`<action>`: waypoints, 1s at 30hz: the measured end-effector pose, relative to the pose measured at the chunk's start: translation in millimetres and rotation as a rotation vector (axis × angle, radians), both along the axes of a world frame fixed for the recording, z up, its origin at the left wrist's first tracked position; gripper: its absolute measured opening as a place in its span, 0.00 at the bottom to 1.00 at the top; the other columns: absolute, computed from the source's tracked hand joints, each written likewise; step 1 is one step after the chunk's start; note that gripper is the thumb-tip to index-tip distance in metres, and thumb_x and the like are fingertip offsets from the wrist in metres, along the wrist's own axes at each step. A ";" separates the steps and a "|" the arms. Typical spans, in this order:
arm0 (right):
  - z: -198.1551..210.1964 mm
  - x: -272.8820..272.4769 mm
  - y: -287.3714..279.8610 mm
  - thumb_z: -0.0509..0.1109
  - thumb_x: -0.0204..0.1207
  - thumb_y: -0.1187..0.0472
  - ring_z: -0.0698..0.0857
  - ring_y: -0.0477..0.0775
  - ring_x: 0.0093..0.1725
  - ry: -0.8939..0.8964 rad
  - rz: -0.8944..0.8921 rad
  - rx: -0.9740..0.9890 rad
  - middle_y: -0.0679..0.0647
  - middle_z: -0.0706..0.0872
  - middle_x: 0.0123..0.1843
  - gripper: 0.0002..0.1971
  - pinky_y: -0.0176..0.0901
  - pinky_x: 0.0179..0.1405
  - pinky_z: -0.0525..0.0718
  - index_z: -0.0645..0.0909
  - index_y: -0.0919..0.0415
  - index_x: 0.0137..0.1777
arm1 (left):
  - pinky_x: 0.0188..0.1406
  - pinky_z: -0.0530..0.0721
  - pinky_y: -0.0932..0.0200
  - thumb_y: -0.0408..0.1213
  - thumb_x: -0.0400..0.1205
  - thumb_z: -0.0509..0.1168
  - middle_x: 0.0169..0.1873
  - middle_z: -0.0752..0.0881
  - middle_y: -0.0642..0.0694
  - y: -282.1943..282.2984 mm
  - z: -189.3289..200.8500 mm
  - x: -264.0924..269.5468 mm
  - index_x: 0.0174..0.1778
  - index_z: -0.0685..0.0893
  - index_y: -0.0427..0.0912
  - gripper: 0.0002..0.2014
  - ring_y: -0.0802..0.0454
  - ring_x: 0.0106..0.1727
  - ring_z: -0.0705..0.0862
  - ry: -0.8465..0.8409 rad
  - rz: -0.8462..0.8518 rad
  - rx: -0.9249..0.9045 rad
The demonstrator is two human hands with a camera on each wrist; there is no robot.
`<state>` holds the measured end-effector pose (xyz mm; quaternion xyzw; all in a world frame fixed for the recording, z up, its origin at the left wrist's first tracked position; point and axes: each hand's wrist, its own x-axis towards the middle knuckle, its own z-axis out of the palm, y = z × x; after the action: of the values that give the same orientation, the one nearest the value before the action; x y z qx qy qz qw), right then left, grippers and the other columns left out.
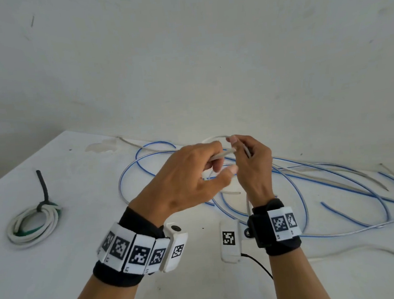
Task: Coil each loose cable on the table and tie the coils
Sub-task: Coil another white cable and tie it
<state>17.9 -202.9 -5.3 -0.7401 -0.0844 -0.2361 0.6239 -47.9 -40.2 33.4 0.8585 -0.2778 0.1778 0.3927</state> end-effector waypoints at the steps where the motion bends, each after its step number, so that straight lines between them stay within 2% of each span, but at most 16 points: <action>1: -1.3 0.0 0.9 0.70 0.86 0.58 0.73 0.41 0.30 0.010 0.018 0.000 0.49 0.84 0.33 0.10 0.32 0.33 0.73 0.90 0.62 0.49 | 0.32 0.77 0.51 0.58 0.84 0.62 0.28 0.74 0.50 -1.4 -2.5 0.2 0.34 0.70 0.49 0.19 0.49 0.30 0.74 0.012 0.004 0.021; 3: -4.0 0.4 2.9 0.72 0.85 0.58 0.79 0.42 0.33 0.026 0.041 -0.008 0.46 0.87 0.36 0.08 0.33 0.37 0.77 0.90 0.61 0.49 | 0.30 0.73 0.47 0.62 0.86 0.56 0.25 0.69 0.46 -1.2 -8.9 4.1 0.31 0.65 0.51 0.24 0.48 0.28 0.69 0.042 0.011 0.055; 5: -5.3 0.1 5.4 0.73 0.84 0.58 0.83 0.40 0.36 0.032 0.050 -0.027 0.44 0.89 0.37 0.07 0.31 0.39 0.79 0.90 0.60 0.50 | 0.29 0.69 0.51 0.62 0.88 0.50 0.23 0.67 0.49 0.6 -14.1 7.8 0.29 0.65 0.54 0.24 0.50 0.27 0.68 0.124 0.034 0.049; 7: -5.4 -1.3 8.8 0.73 0.84 0.58 0.85 0.40 0.38 0.036 0.059 -0.056 0.45 0.91 0.40 0.07 0.31 0.41 0.80 0.90 0.59 0.50 | 0.30 0.66 0.55 0.58 0.90 0.48 0.21 0.69 0.52 2.6 -22.2 13.2 0.29 0.67 0.57 0.23 0.52 0.25 0.69 0.166 0.091 0.055; 10: -5.7 -3.9 15.2 0.71 0.85 0.58 0.89 0.42 0.49 0.050 0.105 -0.090 0.48 0.93 0.49 0.09 0.36 0.52 0.85 0.91 0.59 0.56 | 0.30 0.68 0.54 0.52 0.92 0.50 0.20 0.71 0.53 5.2 -31.6 21.3 0.33 0.67 0.56 0.19 0.53 0.25 0.71 0.188 0.165 0.024; 12: -6.5 -4.8 20.8 0.68 0.87 0.60 0.89 0.42 0.55 0.052 0.154 -0.114 0.49 0.92 0.54 0.10 0.36 0.57 0.85 0.90 0.59 0.61 | 0.28 0.68 0.59 0.50 0.92 0.51 0.20 0.72 0.57 5.7 -35.4 26.0 0.36 0.68 0.55 0.17 0.56 0.24 0.69 0.290 0.151 -0.102; 13: -7.4 -4.9 23.5 0.67 0.88 0.61 0.88 0.42 0.56 0.048 0.177 -0.138 0.50 0.92 0.55 0.11 0.34 0.58 0.84 0.89 0.58 0.64 | 0.30 0.69 0.58 0.49 0.92 0.52 0.22 0.72 0.57 5.9 -36.9 28.0 0.37 0.68 0.54 0.16 0.58 0.25 0.68 0.330 0.147 -0.175; 14: -8.8 -5.2 25.9 0.66 0.88 0.63 0.87 0.42 0.56 0.041 0.198 -0.172 0.50 0.91 0.56 0.12 0.32 0.57 0.82 0.88 0.57 0.66 | 0.33 0.72 0.53 0.48 0.93 0.52 0.25 0.73 0.56 6.5 -38.8 29.8 0.38 0.70 0.53 0.16 0.56 0.28 0.70 0.348 0.156 -0.249; 16: -12.3 -6.5 28.9 0.63 0.88 0.67 0.85 0.40 0.56 0.018 0.230 -0.264 0.50 0.89 0.57 0.16 0.28 0.55 0.79 0.85 0.56 0.70 | 0.41 0.81 0.43 0.46 0.93 0.53 0.32 0.80 0.50 7.4 -41.7 32.2 0.43 0.79 0.47 0.16 0.52 0.34 0.77 0.351 0.176 -0.402; 19: -16.3 -7.8 28.2 0.60 0.85 0.76 0.82 0.36 0.56 -0.032 0.262 -0.388 0.48 0.85 0.64 0.26 0.25 0.56 0.76 0.77 0.53 0.79 | 0.50 0.91 0.52 0.44 0.92 0.56 0.46 0.92 0.50 7.3 -44.3 36.0 0.57 0.88 0.42 0.16 0.52 0.49 0.90 0.365 0.228 -0.583; 20: -16.1 -8.0 27.8 0.58 0.84 0.78 0.82 0.36 0.60 -0.030 0.279 -0.403 0.47 0.84 0.68 0.31 0.27 0.59 0.76 0.73 0.51 0.82 | 0.52 0.91 0.53 0.44 0.92 0.58 0.49 0.93 0.49 7.5 -45.3 37.0 0.60 0.89 0.42 0.16 0.52 0.52 0.91 0.358 0.247 -0.613; 22: -14.6 -9.0 28.0 0.56 0.81 0.82 0.80 0.40 0.72 -0.019 0.333 -0.421 0.47 0.81 0.77 0.40 0.27 0.69 0.74 0.62 0.45 0.87 | 0.55 0.91 0.51 0.47 0.90 0.61 0.47 0.93 0.45 7.7 -49.6 40.2 0.61 0.91 0.44 0.16 0.50 0.53 0.91 0.332 0.280 -0.603; 25: -10.7 -14.7 32.0 0.55 0.81 0.83 0.72 0.42 0.80 -0.038 0.400 -0.450 0.48 0.72 0.84 0.46 0.17 0.68 0.67 0.48 0.40 0.88 | 0.60 0.89 0.48 0.48 0.90 0.61 0.49 0.92 0.39 2.8 -54.8 41.1 0.61 0.91 0.45 0.16 0.46 0.55 0.91 0.375 0.254 -0.644; 27: -10.7 -17.9 36.4 0.57 0.81 0.83 0.69 0.44 0.83 -0.048 0.425 -0.430 0.51 0.67 0.88 0.48 0.16 0.68 0.66 0.45 0.39 0.87 | 0.61 0.83 0.51 0.44 0.90 0.62 0.54 0.92 0.39 -1.3 -51.8 40.7 0.61 0.90 0.42 0.14 0.48 0.58 0.90 0.439 0.214 -0.872; 28: -12.3 -17.6 37.9 0.59 0.81 0.82 0.68 0.44 0.84 -0.030 0.413 -0.418 0.51 0.66 0.88 0.48 0.18 0.71 0.66 0.44 0.42 0.89 | 0.60 0.81 0.50 0.40 0.90 0.62 0.56 0.92 0.38 -1.6 -48.5 40.8 0.61 0.89 0.40 0.13 0.48 0.58 0.89 0.455 0.199 -1.011; 30: -14.6 -15.0 37.1 0.65 0.82 0.77 0.69 0.45 0.83 0.022 0.333 -0.477 0.50 0.71 0.84 0.45 0.29 0.75 0.68 0.48 0.47 0.90 | 0.62 0.79 0.47 0.36 0.90 0.62 0.57 0.90 0.34 3.2 -40.5 42.3 0.61 0.88 0.37 0.11 0.44 0.58 0.89 0.410 0.193 -1.214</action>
<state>2.9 -165.8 -19.9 -0.8443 -0.2513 -0.0958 0.4635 -5.6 -37.0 -7.1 0.5214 0.0310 0.1703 0.8356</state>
